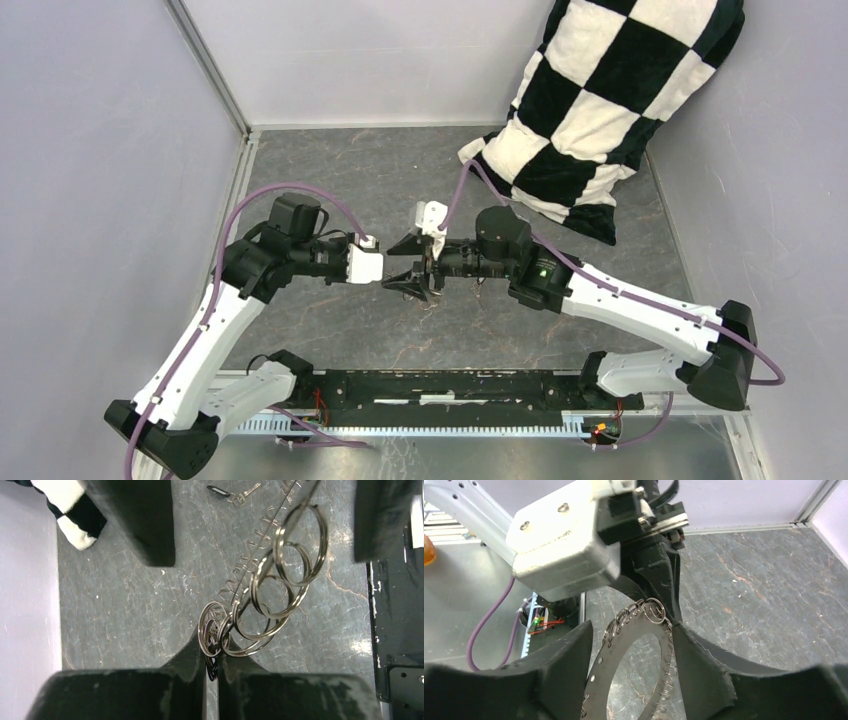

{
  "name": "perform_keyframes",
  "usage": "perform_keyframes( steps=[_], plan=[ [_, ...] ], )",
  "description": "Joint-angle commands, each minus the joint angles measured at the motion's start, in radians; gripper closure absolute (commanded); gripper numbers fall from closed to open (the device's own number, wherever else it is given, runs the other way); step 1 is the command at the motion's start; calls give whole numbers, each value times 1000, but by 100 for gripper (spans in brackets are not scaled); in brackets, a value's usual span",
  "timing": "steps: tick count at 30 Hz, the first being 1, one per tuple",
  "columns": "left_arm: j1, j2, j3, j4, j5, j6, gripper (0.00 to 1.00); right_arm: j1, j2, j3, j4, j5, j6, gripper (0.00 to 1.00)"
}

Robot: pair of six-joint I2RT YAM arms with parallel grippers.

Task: Put the keys on the keyring

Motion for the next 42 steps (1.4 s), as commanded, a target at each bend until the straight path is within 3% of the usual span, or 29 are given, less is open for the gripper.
perform_keyframes(
  steps=[1, 6, 8, 9, 12, 13, 18, 20, 23, 24, 25, 27, 29, 31, 35, 42],
  plan=[
    [-3, -24, 34, 9, 58, -63, 98, 6, 68, 89, -139, 28, -78, 49],
    [-3, -25, 32, 4, 17, -50, 98, 7, 78, 130, -264, 67, -133, 79],
    [-3, -25, 32, 3, 0, -46, 98, 8, 75, 145, -324, 85, -167, 85],
    [-3, -26, 32, 4, -4, -44, 98, 8, 76, 155, -355, 89, -187, 85],
    [-3, -32, 29, 3, -14, -20, 98, 8, 89, 190, -460, 114, -230, 53],
    [-3, -33, 29, 3, -16, -12, 98, 8, 92, 201, -484, 119, -240, 50],
    [-3, -33, 33, 2, -13, -3, 98, 9, 110, 246, -554, 125, -289, 52],
    [-3, -37, 33, 2, -16, 2, 98, 8, 118, 258, -570, 117, -300, 61],
    [-3, -48, 33, 2, -3, 17, 98, 8, 118, 256, -552, 108, -299, 93],
    [-3, -54, 35, 2, 8, 20, 98, 7, 114, 251, -540, 121, -295, 99],
    [-3, -60, 36, 3, 17, 20, 97, 6, 103, 235, -520, 145, -285, 100],
    [-3, -66, 47, 4, 37, -6, 87, -4, 62, 186, -464, 148, -281, 100],
    [-3, -68, 63, 3, 47, -54, 61, -23, 12, 129, -386, 131, -266, 100],
    [-3, -75, 80, 4, 55, -102, 50, -43, -40, 71, -314, 90, -252, 100],
    [-3, -110, 81, 39, 81, -211, 49, -58, -118, -22, -197, 22, -231, 100],
    [-3, -152, 44, 78, 184, -344, 48, -66, -134, -52, -149, -57, -203, 100]
  ],
)
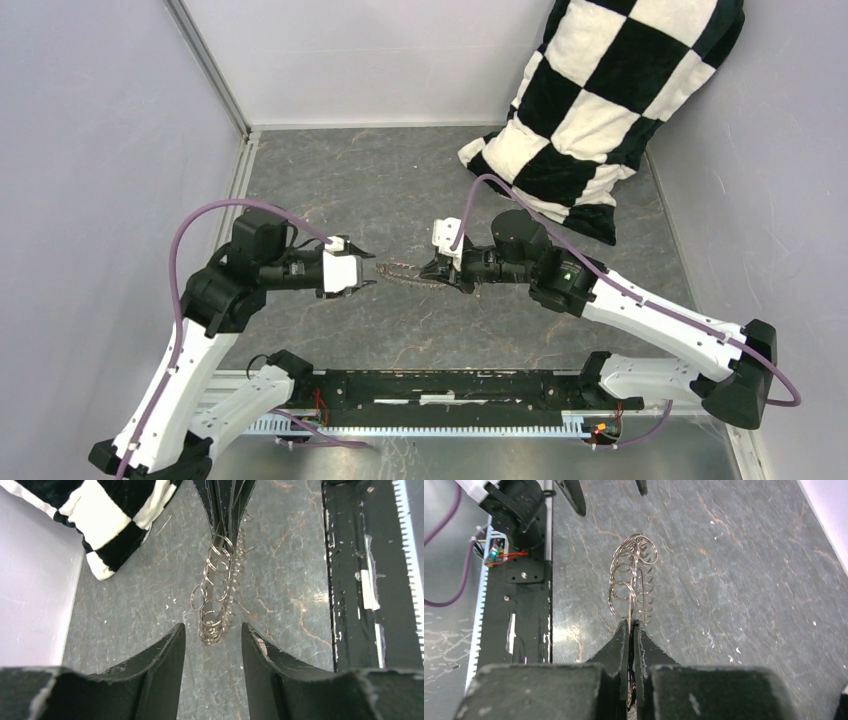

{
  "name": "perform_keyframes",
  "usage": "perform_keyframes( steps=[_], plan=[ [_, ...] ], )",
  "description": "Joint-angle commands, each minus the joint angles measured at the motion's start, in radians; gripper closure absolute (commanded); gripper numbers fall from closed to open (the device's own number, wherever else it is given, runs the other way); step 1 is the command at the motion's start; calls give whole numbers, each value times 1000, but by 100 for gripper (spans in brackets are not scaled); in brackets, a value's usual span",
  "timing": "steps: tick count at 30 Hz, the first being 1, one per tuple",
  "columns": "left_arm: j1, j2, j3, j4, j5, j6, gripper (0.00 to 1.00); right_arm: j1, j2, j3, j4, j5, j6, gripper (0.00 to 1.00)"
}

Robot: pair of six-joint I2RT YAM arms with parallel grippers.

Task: Put the keys on the keyring

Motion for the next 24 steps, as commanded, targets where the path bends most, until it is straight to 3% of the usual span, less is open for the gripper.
perform_keyframes(
  steps=[1, 5, 10, 16, 19, 24],
  plan=[
    [-3, -22, -21, 66, 91, -144, 47, -5, -35, -1, 149, -80, 35, 100],
    [-3, -94, -104, 165, 69, -144, 43, -6, -37, -1, 174, -85, 70, 100],
    [-3, -235, -253, 440, -56, -146, 41, -6, -9, 36, 187, -69, 157, 100],
    [-3, -339, -370, 661, -133, -104, 41, -5, 9, 51, 237, -63, 256, 99],
    [-3, -364, -390, 662, -85, -69, 41, -6, 11, 50, 269, -69, 294, 100],
    [-3, -361, -369, 530, 0, 13, 42, -6, 11, 53, 292, -69, 319, 100]
  ],
)
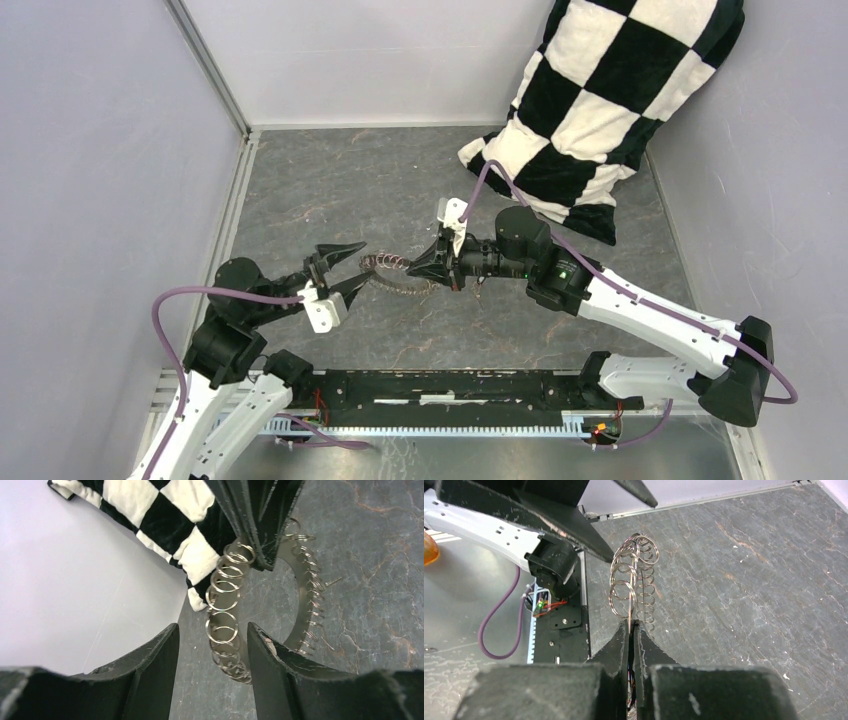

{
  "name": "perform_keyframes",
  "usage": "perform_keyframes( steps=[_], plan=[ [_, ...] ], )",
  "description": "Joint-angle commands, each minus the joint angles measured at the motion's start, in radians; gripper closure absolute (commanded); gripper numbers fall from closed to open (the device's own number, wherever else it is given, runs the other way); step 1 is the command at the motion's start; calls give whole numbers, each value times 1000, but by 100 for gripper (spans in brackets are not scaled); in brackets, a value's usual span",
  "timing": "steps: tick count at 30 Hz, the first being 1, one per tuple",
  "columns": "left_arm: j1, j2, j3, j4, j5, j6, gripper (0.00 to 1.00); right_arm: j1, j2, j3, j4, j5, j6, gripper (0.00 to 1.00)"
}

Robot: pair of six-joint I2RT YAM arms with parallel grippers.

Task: Put the keys on the keyring

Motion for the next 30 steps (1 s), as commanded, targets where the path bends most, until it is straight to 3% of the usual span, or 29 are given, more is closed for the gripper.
perform_keyframes(
  steps=[1, 6, 13, 20, 27, 30],
  plan=[
    [-2, -1, 21, -46, 77, 100, 42, -4, -9, 56, 110, -6, 52, 100],
    [-2, -5, 16, -41, 52, 122, 42, -3, -4, 54, 135, -23, 69, 100],
    [-3, -30, -27, 145, -98, 77, 53, -6, -9, 51, 137, -31, 74, 100],
    [-2, -61, -24, 109, -89, 67, 59, -6, -12, 54, 141, -29, 75, 100],
    [-2, -68, -6, 38, -61, 82, 73, -7, -12, 52, 151, -36, 81, 100],
    [-2, -62, -4, 10, -20, 82, 75, -7, -11, 55, 153, -44, 84, 100]
  ],
)
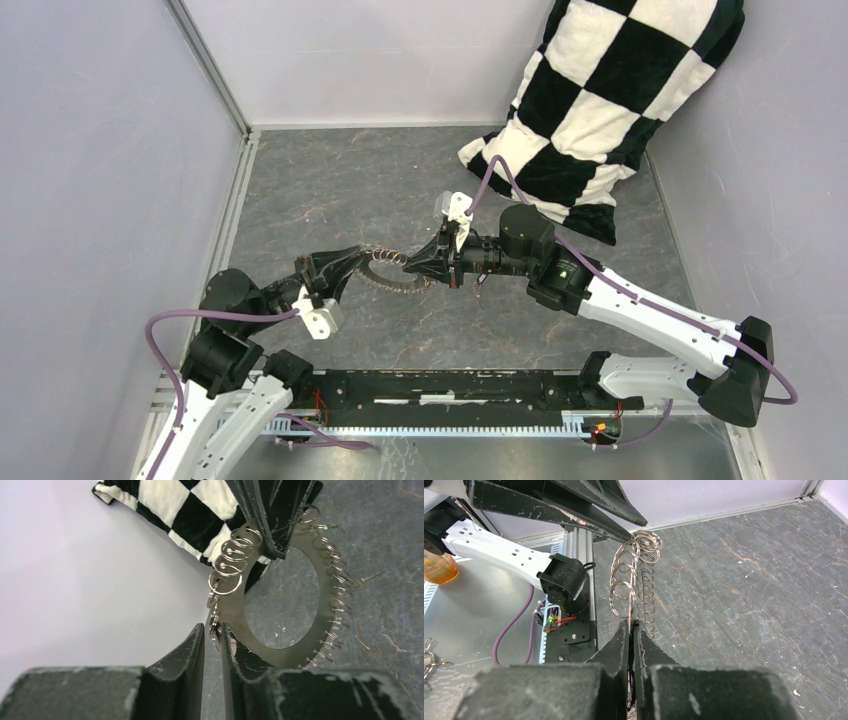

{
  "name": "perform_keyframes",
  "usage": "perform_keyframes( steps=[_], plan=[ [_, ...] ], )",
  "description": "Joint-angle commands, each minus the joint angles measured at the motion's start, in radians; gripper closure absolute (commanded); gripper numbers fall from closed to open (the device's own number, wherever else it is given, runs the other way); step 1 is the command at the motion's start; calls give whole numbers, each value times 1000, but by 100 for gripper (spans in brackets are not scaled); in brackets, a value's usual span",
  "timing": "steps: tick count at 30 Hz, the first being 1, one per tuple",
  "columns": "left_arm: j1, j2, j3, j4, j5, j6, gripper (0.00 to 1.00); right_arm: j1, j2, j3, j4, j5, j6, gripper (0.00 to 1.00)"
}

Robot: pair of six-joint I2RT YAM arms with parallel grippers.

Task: Put the keys on the keyring

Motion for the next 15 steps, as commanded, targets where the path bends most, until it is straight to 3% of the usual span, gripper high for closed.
perform_keyframes(
  steps=[1, 15],
  plan=[
    [-3, 5, 23, -58, 62, 19, 75, -4, -12, 52, 77, -28, 13, 100],
    [-2, 1, 41, -100, 48, 69, 94, -16, -33, 30, 72, -17, 7, 100]
  ],
)
